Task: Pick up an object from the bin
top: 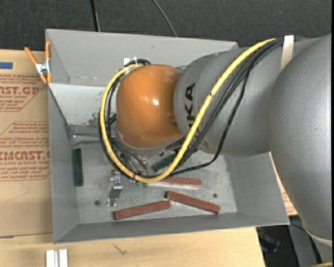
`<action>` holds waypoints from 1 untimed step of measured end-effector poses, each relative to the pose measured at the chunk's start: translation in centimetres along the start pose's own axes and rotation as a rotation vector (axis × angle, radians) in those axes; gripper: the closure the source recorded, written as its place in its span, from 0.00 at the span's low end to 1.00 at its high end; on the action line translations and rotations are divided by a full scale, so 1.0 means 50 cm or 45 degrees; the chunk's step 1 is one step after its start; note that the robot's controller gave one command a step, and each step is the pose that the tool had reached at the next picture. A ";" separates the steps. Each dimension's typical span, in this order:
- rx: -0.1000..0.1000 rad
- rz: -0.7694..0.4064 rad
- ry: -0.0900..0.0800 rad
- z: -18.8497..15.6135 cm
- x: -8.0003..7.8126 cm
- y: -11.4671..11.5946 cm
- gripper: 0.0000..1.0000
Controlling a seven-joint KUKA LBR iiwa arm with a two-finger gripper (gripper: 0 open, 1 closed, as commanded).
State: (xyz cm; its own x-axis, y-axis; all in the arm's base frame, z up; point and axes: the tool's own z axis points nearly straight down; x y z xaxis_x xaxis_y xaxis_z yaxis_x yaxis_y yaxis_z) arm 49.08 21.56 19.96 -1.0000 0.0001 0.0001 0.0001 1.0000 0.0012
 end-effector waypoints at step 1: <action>-0.004 -0.047 -0.011 0.083 -0.007 -0.066 0.00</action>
Offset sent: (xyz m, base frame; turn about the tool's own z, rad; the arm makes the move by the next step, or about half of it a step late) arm -0.0010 -0.0596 -0.0424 0.4538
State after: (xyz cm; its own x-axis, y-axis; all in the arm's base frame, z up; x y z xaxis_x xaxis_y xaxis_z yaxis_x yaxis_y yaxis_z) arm 49.42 18.28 15.81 -0.9993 -0.0365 -0.0083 -0.0366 0.9993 0.0043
